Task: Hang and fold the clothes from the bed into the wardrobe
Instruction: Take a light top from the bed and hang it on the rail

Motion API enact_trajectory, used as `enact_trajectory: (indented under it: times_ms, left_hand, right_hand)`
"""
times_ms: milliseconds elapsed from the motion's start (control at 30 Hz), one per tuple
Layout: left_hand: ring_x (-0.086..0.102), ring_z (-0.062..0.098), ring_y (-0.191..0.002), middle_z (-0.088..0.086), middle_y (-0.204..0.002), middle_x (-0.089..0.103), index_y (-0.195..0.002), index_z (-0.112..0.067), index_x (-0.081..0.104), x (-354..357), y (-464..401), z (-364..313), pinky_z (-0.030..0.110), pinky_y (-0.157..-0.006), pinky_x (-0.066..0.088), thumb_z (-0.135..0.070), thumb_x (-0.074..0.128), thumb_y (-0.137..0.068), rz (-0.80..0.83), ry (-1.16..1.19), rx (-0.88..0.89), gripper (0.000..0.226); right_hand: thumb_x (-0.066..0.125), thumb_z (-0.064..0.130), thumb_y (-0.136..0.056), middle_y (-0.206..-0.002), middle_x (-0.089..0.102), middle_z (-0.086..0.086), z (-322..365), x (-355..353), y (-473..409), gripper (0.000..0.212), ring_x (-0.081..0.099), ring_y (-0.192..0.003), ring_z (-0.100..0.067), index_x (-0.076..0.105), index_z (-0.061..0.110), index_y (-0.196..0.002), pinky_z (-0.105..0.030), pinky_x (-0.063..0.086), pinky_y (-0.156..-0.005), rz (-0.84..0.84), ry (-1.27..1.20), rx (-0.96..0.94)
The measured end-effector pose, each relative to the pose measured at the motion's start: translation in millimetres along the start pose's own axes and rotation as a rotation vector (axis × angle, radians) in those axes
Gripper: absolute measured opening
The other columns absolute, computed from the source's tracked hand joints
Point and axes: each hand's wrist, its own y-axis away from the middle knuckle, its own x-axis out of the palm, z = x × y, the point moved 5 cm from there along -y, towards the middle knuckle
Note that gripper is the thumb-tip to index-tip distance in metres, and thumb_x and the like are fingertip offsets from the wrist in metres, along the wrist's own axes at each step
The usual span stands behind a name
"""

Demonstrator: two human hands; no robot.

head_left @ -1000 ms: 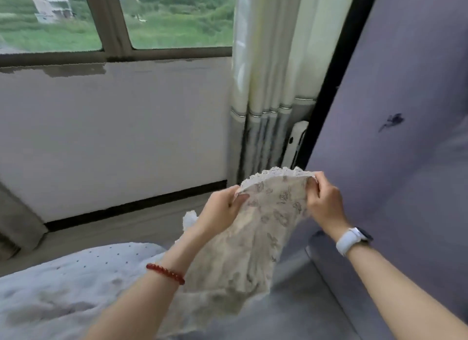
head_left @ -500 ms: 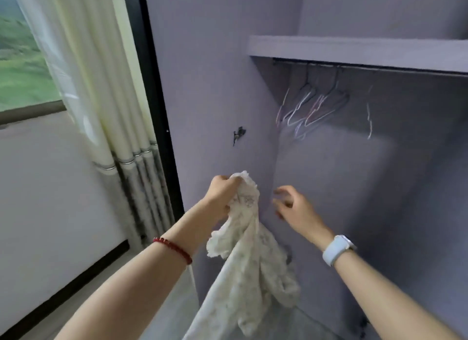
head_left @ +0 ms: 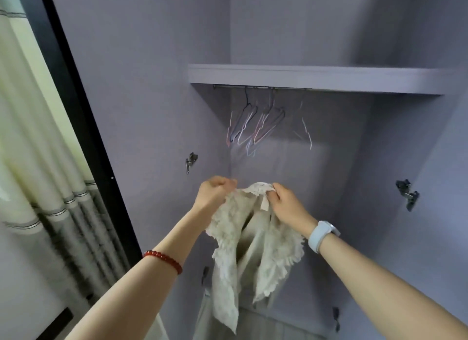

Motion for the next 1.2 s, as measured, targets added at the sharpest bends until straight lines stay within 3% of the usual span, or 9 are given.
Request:
enact_trajectory:
  times_ms: [100, 167, 267, 333, 600, 767, 900, 1067, 1200]
  left_hand:
    - [0.036, 0.012, -0.12, -0.002, -0.131, 0.032, -0.14, -0.025, 0.031, 14.7, -5.5, 17.0, 0.028, -0.104, 0.034, -0.023, 0.07, -0.082, 0.243, -0.312, 0.181, 0.07]
    - [0.027, 0.015, -0.13, -0.006, -0.136, 0.032, -0.143, -0.026, 0.028, 31.4, -5.7, 30.2, 0.038, -0.111, 0.027, -0.03, 0.074, -0.078, 0.387, -0.472, 0.213, 0.08]
    - [0.054, 0.017, -0.082, -0.005, -0.082, 0.058, -0.089, -0.016, 0.059, 37.8, -14.0, 29.8, 0.036, -0.078, 0.047, -0.027, 0.064, -0.085, 0.216, -0.469, 0.317, 0.013]
    - [0.044, 0.019, -0.061, 0.0, -0.062, 0.05, -0.07, -0.009, 0.057, 24.0, -26.7, 24.6, 0.029, -0.058, 0.038, -0.008, 0.051, -0.089, 0.019, -0.437, 0.288, 0.02]
    - [0.05, 0.009, -0.065, 0.004, -0.074, 0.056, -0.09, 0.002, 0.064, 40.4, -54.6, -21.4, 0.02, -0.061, 0.041, -0.012, 0.058, -0.091, 0.327, -0.204, 0.258, 0.015]
    - [0.053, -0.003, -0.062, -0.01, -0.068, 0.058, -0.077, -0.013, 0.065, 53.3, -74.7, -32.1, 0.01, -0.065, 0.041, -0.027, 0.059, -0.091, 0.467, -0.378, 0.358, 0.02]
    - [0.052, 0.01, -0.066, -0.001, -0.069, 0.055, -0.074, -0.013, 0.057, 64.9, -114.2, -20.6, 0.021, -0.07, 0.048, -0.038, 0.047, -0.096, 0.333, -0.255, 0.26, 0.035]
    - [0.034, 0.011, -0.056, 0.001, -0.063, 0.036, -0.07, -0.012, 0.043, 91.2, -163.6, 4.3, 0.012, -0.045, 0.033, -0.025, 0.05, -0.096, 0.111, -0.243, 0.161, 0.03]
    - [0.037, 0.007, -0.05, -0.005, -0.054, 0.041, -0.064, -0.012, 0.046, 97.6, -201.5, 20.0, 0.017, -0.048, 0.034, -0.029, 0.052, -0.095, -0.018, -0.259, 0.083, 0.036]
  right_hand:
    - [0.034, 0.011, -0.099, -0.091, 0.053, -0.005, 13.5, -10.5, -10.6, 0.021, 0.048, -0.085, -0.019, 0.053, 0.002, -0.104, -0.023, 0.027, -0.065, 0.036, 0.073, -0.05]
    - [0.035, 0.012, -0.098, -0.09, 0.054, -0.001, 20.4, -15.2, -13.6, 0.021, 0.048, -0.085, -0.018, 0.053, 0.004, -0.105, -0.022, 0.028, -0.065, 0.032, 0.076, -0.065]
    - [0.042, 0.018, -0.097, -0.083, 0.052, 0.006, 27.2, -22.7, -16.6, 0.007, 0.048, -0.081, -0.018, 0.048, 0.015, -0.097, -0.019, 0.035, -0.061, 0.075, 0.093, -0.079]
    - [0.051, 0.026, -0.093, -0.1, 0.055, 0.004, 21.7, -31.0, -17.6, 0.018, 0.052, -0.091, -0.02, 0.044, 0.019, -0.108, -0.022, 0.041, -0.078, 0.13, 0.155, -0.049]
    - [0.035, 0.021, -0.1, -0.075, 0.056, -0.009, -28.1, -67.8, -35.5, 0.023, 0.053, -0.074, -0.032, 0.052, 0.008, -0.089, -0.037, 0.038, -0.065, -0.067, 0.544, -0.042]
    - [0.041, 0.01, -0.097, -0.084, 0.062, -0.007, -46.6, -85.8, -59.7, 0.022, 0.055, -0.077, -0.021, 0.062, 0.003, -0.098, -0.033, 0.043, -0.074, -0.208, 0.246, -0.047]
    - [0.041, -0.004, -0.092, -0.08, 0.057, 0.005, -88.5, -76.1, -99.0, 0.027, 0.052, -0.074, -0.005, 0.064, 0.008, -0.1, -0.01, 0.04, -0.067, 0.007, -0.042, 0.094]
    - [0.045, 0.007, -0.092, -0.115, 0.062, -0.017, -174.1, -104.0, -165.8, 0.032, 0.056, -0.109, -0.031, 0.056, 0.0, -0.122, -0.028, 0.041, -0.089, -0.444, -0.08, 0.272]
    - [0.051, 0.025, -0.093, -0.127, 0.053, -0.017, -206.2, -111.6, -226.3, 0.049, 0.05, -0.118, -0.031, 0.042, -0.001, -0.134, -0.032, 0.037, -0.098, -0.452, -0.182, 0.318]
